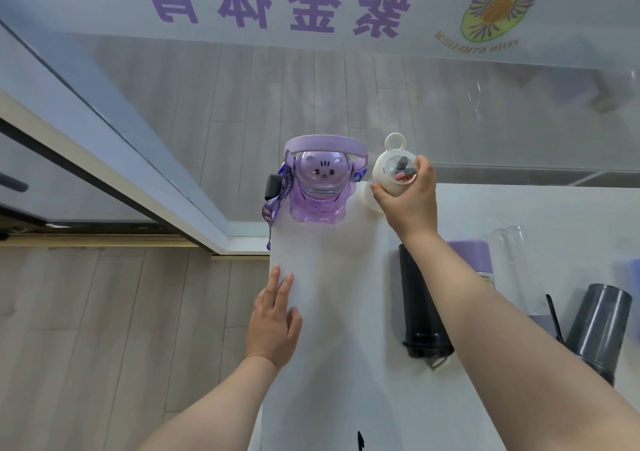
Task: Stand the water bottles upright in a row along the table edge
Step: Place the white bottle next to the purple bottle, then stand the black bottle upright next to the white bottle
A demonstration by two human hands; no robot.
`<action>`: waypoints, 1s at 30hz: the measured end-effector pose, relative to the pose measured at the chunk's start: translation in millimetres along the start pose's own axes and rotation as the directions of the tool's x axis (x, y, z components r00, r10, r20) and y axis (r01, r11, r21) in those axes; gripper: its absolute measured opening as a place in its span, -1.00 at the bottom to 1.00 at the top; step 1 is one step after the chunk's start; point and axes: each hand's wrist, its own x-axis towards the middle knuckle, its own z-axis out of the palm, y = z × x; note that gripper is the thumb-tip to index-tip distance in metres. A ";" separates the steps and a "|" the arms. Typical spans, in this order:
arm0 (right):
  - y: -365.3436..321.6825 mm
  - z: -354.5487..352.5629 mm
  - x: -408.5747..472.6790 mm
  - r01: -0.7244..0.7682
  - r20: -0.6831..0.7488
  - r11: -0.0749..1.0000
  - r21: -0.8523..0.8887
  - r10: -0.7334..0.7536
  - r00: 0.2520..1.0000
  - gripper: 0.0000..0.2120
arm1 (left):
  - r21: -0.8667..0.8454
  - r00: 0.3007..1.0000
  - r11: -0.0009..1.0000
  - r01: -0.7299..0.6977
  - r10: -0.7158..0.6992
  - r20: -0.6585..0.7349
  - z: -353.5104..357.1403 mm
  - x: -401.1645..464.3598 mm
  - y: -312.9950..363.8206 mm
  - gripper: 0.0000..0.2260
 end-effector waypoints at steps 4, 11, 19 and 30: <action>2.9 -3.4 -4.4 -0.060 0.067 0.997 0.057 0.056 0.996 -0.05 | -0.001 1.000 1.000 -0.001 0.001 -0.001 -1.3 -0.4 0.8 -0.46; 27.4 -33.1 -45.5 -0.129 0.129 0.991 0.036 0.124 0.984 -0.09 | -0.014 1.000 1.000 -0.011 0.011 -0.008 -1.0 0.2 1.1 -0.44; 64.7 -82.3 -112.5 0.206 0.347 0.951 -0.229 -0.118 0.930 -0.68 | -0.007 1.000 1.000 0.000 0.000 0.000 0.7 0.6 0.1 -0.44; 103.5 -112.8 -153.5 0.635 0.705 0.641 -0.431 -0.200 0.681 -0.22 | 0.191 0.998 0.981 0.029 -0.038 0.044 -3.3 -2.3 9.1 -0.34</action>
